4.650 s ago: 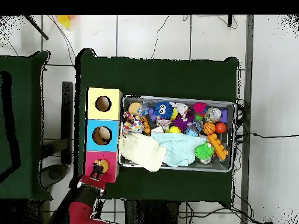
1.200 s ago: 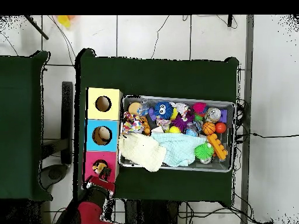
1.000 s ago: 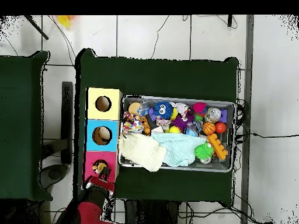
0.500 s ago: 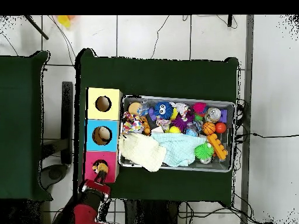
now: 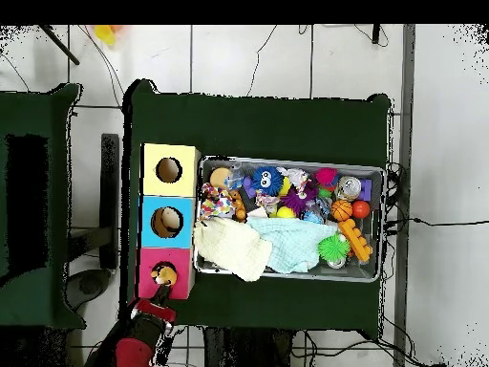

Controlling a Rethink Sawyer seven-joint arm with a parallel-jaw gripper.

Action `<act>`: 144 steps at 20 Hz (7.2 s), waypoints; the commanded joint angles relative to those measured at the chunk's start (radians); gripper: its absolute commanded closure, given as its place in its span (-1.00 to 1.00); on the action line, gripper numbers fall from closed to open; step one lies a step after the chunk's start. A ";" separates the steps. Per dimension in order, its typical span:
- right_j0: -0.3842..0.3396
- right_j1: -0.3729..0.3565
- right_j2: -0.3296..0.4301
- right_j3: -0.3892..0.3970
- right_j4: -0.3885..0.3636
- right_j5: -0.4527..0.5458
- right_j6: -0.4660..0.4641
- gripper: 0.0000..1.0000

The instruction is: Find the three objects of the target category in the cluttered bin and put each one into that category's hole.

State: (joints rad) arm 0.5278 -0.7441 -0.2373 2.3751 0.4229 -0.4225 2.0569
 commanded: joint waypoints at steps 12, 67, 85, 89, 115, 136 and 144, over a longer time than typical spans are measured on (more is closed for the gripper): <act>-0.027 0.042 0.036 -0.124 0.041 -0.027 0.183 1.00; 0.023 -0.021 -0.102 -0.260 0.109 0.303 0.090 1.00; -0.010 0.094 -0.086 -0.381 0.092 0.266 0.076 1.00; -0.027 0.053 -0.092 -0.365 0.061 0.309 0.062 1.00; 0.072 0.011 -0.261 -0.448 0.046 0.598 0.098 1.00; -0.155 0.105 0.014 -0.282 -0.158 0.163 0.217 1.00; -0.112 0.124 0.033 -0.271 -0.099 0.141 0.257 1.00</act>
State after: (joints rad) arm 0.4131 -0.6569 -0.3372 2.0303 0.3197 -0.2310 2.0569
